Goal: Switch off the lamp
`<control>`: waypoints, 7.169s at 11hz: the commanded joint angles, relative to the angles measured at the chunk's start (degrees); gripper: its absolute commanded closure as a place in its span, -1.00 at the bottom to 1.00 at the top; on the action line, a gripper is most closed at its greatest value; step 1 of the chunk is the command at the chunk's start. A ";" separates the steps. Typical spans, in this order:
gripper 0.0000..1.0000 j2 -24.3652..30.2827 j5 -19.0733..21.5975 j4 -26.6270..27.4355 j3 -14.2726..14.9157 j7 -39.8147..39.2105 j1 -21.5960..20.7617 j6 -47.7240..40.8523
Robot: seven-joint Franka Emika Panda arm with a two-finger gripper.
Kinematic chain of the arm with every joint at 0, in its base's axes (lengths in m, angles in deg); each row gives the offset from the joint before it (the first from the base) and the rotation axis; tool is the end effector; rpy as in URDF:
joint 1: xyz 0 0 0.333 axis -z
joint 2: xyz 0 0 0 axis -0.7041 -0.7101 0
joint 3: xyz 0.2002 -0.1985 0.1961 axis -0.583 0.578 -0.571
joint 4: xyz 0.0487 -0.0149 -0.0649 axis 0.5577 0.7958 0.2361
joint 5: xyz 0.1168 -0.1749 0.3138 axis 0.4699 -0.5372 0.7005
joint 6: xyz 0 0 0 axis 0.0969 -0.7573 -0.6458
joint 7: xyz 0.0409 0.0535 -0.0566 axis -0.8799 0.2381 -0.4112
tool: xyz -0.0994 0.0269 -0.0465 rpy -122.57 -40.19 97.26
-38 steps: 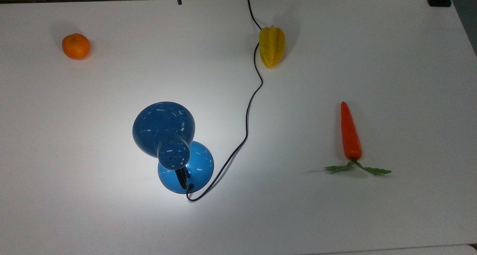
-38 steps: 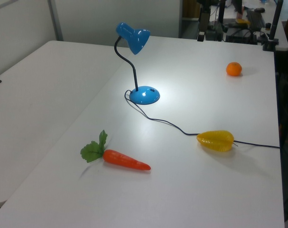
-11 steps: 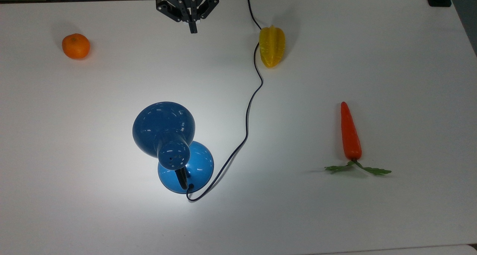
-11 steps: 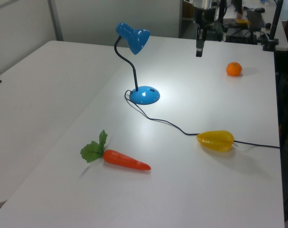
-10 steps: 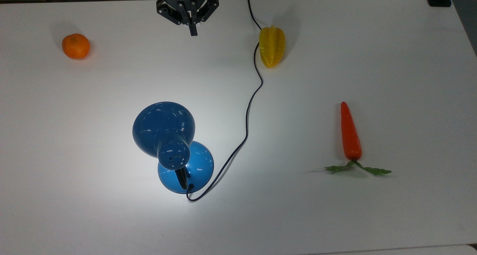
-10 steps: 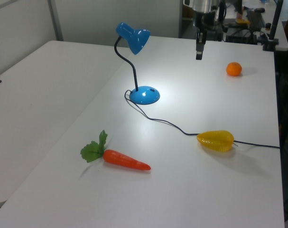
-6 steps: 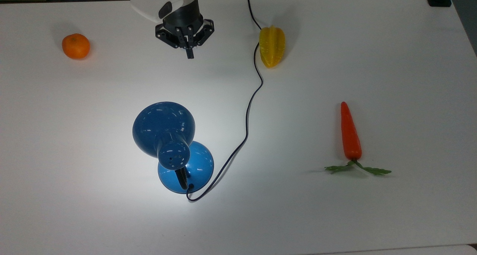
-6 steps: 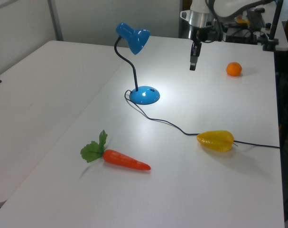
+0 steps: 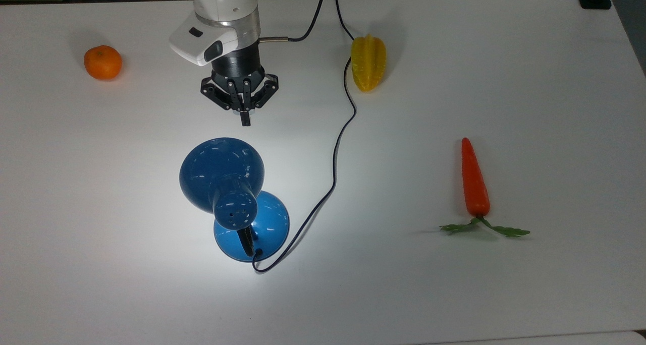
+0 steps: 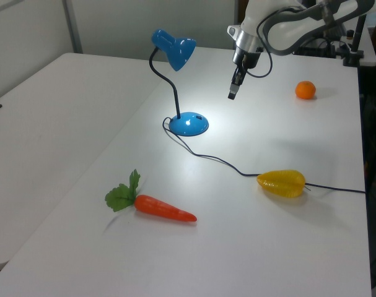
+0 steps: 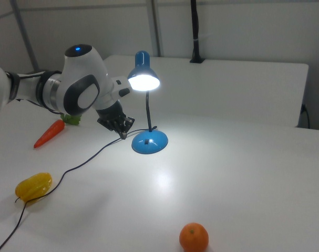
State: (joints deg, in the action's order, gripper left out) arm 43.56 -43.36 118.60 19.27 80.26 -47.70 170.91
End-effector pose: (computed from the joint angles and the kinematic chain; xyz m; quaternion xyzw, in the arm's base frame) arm 0.6272 0.0064 0.4568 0.9862 0.0765 0.1471 0.0019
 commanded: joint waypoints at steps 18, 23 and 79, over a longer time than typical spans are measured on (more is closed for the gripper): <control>1.00 -19.40 0.86 -6.16 0.35 -0.32 -0.04 30.14; 1.00 -19.76 0.78 -6.60 0.35 -0.41 -0.13 30.05; -1.00 14.08 0.77 -14.16 -2.72 3.98 -1.71 -37.98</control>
